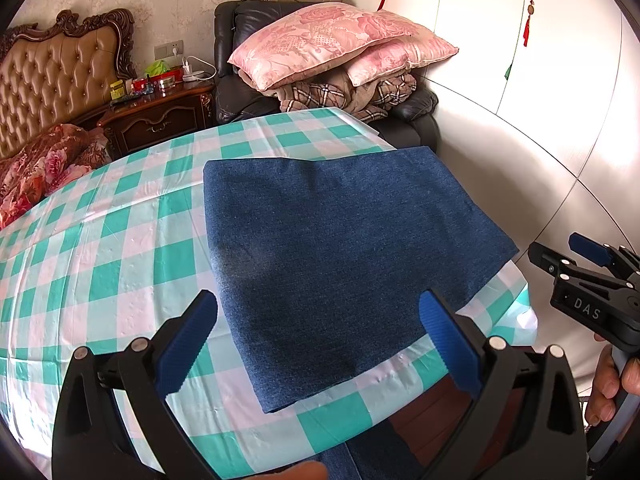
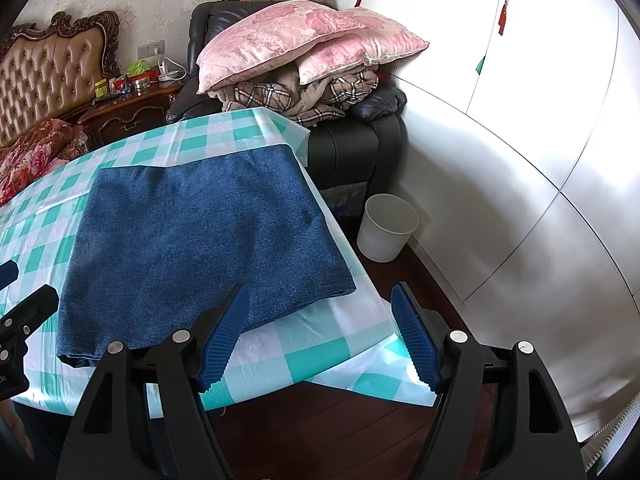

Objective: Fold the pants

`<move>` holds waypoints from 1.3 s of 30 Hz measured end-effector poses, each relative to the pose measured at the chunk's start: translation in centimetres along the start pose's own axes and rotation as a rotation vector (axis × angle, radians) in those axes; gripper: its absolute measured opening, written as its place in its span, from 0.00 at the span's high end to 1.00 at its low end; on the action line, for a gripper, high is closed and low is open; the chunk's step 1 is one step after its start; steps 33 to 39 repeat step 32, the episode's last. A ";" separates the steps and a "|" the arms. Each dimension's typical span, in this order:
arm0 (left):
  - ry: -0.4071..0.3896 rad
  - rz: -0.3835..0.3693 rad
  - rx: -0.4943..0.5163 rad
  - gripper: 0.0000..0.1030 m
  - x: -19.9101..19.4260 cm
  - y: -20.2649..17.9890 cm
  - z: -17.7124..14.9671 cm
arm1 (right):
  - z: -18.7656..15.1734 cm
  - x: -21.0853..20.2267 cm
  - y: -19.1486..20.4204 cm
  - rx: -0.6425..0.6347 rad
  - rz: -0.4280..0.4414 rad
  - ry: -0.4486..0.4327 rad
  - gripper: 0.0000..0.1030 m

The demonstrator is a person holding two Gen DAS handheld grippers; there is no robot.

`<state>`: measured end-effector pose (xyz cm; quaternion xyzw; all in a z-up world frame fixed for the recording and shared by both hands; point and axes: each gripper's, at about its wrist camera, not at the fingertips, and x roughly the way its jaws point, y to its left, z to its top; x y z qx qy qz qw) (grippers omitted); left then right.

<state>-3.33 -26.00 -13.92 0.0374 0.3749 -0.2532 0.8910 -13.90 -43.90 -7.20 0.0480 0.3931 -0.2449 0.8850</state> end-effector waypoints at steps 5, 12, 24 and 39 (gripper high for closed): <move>0.001 -0.001 0.000 0.02 0.1 0.0 0.0 | 0.0 0.0 0.0 0.000 0.000 0.002 0.31; 0.001 -0.001 0.000 0.02 0.1 0.0 0.0 | -0.2 0.2 0.0 0.000 0.000 0.003 0.31; -0.006 -0.031 0.005 0.02 1.6 -0.8 0.2 | -0.6 0.6 0.0 0.002 0.002 0.011 0.31; -0.067 -0.009 -0.147 0.02 -1.8 7.4 -1.3 | -0.7 2.4 -1.2 0.105 0.063 0.014 0.16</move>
